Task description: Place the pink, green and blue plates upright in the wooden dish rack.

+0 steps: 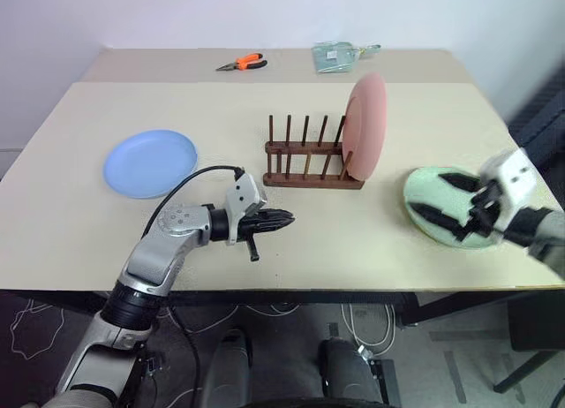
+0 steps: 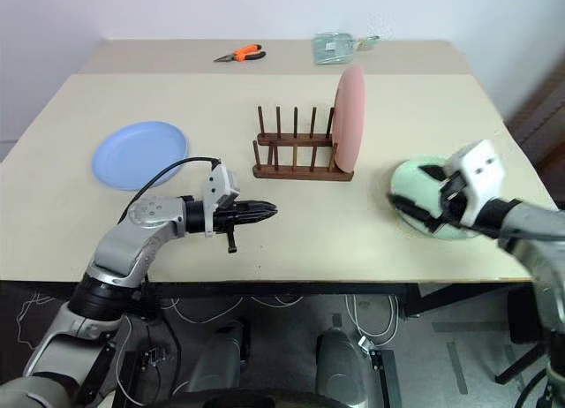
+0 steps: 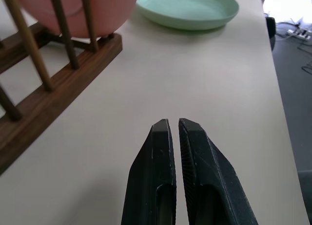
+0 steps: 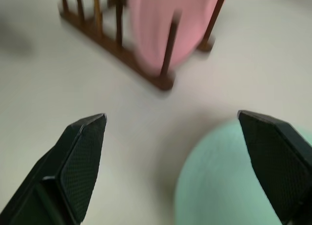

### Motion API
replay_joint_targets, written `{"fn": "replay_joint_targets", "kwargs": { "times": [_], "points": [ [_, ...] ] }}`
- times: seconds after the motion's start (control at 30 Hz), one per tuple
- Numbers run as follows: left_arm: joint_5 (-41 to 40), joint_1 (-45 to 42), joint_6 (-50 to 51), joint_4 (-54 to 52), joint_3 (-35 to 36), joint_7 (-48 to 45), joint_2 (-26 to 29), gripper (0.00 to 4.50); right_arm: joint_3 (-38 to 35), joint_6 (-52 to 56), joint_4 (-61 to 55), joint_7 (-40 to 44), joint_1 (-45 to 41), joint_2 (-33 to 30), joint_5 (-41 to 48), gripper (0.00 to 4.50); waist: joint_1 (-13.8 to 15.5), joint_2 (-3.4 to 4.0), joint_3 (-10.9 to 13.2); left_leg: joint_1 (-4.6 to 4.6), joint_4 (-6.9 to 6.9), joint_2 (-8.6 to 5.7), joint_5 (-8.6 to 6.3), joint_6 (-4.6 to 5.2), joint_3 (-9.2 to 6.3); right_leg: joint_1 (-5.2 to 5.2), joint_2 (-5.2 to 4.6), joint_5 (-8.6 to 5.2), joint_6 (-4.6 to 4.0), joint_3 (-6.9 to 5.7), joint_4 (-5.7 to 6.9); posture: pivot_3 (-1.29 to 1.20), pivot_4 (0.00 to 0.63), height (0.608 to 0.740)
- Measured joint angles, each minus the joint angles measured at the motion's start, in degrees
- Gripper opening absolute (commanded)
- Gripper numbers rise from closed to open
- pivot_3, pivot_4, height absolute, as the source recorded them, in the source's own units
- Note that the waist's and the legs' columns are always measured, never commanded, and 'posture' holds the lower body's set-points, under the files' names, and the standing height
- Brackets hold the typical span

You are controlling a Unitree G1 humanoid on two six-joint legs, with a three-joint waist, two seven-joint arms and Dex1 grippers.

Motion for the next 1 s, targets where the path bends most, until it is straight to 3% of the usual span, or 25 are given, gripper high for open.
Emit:
{"fn": "replay_joint_targets", "kwargs": {
  "times": [0.13,0.23,0.43,0.63,0.77,1.0],
  "points": [
    [0.0,-1.1,-0.6,1.0,-0.4,-0.8,-0.7,0.25,6.0,-0.3,0.1,-7.2,1.9,2.9,-7.7,4.45,0.0,-0.01,0.0,-0.08,-0.01,-0.01,-0.01,0.02,-0.01,-0.04,0.00,-0.01,0.00,0.01,-0.01,0.00,0.150,0.740],
    [0.0,-1.2,-0.9,1.6,-0.5,-1.4,-0.8,0.25,10.3,-0.1,4.4,-12.0,2.1,5.7,-13.1,3.09,0.1,-0.01,0.0,-0.12,-0.02,-0.03,0.00,0.03,-0.01,-0.06,0.00,-0.01,0.01,0.01,-0.01,0.00,0.150,0.740],
    [0.0,-1.3,-1.0,1.9,-0.5,-1.5,-0.9,0.25,10.9,-1.2,8.2,-13.8,0.3,5.9,-16.9,0.06,0.1,-0.03,0.0,-0.10,0.01,-0.02,0.00,0.03,-0.02,-0.01,0.00,-0.01,0.01,0.00,-0.01,0.00,0.150,0.740],
    [0.0,-0.4,-1.0,1.7,-0.4,-1.0,-0.4,0.25,9.9,-0.9,8.4,-14.0,-2.1,6.2,-17.6,0.06,0.1,-0.03,0.0,-0.10,0.00,-0.02,0.00,0.03,-0.04,-0.01,0.00,-0.01,0.02,0.00,0.00,0.00,0.150,0.740],
    [0.0,0.6,-1.0,1.1,-0.3,-0.3,-0.1,0.25,5.5,-4.2,8.6,-14.3,-5.3,8.0,-16.3,0.06,0.1,-0.03,0.0,-0.10,0.00,-0.02,0.00,0.03,-0.03,-0.02,0.00,0.00,0.03,0.00,0.00,0.00,0.150,0.740],
    [0.0,0.7,-1.3,1.0,0.3,0.4,0.6,0.25,-8.5,-5.7,3.5,-16.7,-24.9,11.5,-1.7,0.06,0.0,0.04,0.0,-0.09,-0.11,-0.01,0.01,0.03,-0.04,-0.08,0.01,-0.01,0.06,0.00,0.04,0.00,0.150,0.740]
  ]
}}
